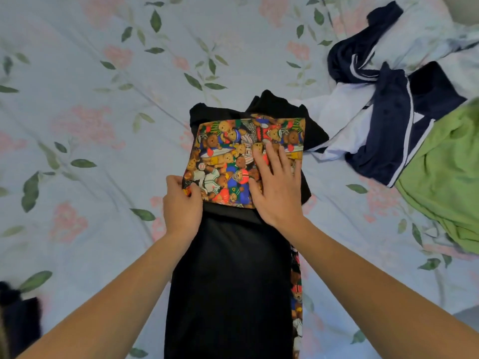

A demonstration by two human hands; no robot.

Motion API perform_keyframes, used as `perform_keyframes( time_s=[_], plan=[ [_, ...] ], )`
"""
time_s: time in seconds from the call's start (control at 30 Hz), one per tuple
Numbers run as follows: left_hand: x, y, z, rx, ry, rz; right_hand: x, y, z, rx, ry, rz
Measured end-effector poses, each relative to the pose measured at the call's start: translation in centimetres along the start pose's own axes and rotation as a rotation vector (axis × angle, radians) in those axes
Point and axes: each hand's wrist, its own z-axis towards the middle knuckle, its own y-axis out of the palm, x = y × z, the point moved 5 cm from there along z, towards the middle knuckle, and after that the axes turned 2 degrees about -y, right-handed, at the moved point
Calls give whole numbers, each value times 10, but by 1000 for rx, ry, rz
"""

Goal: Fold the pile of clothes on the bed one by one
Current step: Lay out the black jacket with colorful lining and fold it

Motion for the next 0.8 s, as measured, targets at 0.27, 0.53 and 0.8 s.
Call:
perform_keyframes(
  time_s=[0.27,0.53,0.8],
  plan=[
    [-6,69,30,-430,801,766,-2,53,21,-52,-119,-141],
    [-89,7,-43,-401,725,743,8,35,-88,-66,-76,-9],
    [-221,-71,-180,-556,756,761,22,70,-313,-386,-320,-44]
  ],
)
